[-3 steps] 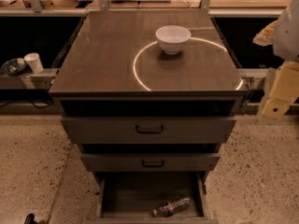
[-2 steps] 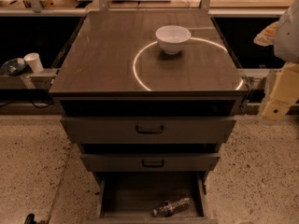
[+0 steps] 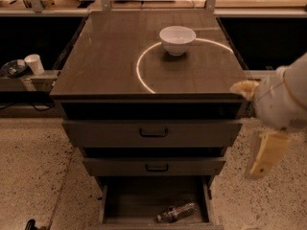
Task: Pick water bottle from bottom drawer and place on counter
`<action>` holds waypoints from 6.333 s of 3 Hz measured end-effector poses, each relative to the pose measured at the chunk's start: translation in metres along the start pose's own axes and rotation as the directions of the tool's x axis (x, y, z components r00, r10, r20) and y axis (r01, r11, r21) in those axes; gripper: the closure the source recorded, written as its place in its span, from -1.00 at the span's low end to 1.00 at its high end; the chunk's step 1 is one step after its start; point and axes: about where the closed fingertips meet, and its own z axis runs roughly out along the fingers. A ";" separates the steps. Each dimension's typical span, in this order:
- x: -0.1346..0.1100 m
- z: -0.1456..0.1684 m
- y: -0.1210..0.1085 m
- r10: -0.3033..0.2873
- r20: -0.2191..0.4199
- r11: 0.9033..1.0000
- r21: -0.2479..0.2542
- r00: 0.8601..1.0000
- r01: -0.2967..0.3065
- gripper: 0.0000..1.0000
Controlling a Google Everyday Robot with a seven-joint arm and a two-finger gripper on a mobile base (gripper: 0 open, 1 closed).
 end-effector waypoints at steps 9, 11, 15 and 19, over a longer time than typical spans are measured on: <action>0.060 0.289 0.080 -0.449 0.018 0.857 -0.275 0.893 0.436 -1.00; 0.066 0.308 0.077 -0.504 -0.003 0.833 -0.265 0.864 0.485 -1.00; 0.067 0.493 0.120 -0.465 0.095 0.827 -0.308 0.880 0.470 -1.00; 0.136 0.569 0.116 -0.354 0.211 0.894 -0.210 0.911 0.396 -1.00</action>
Offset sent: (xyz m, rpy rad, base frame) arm -0.0290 -0.0058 -0.0702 -0.0269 0.0910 0.0592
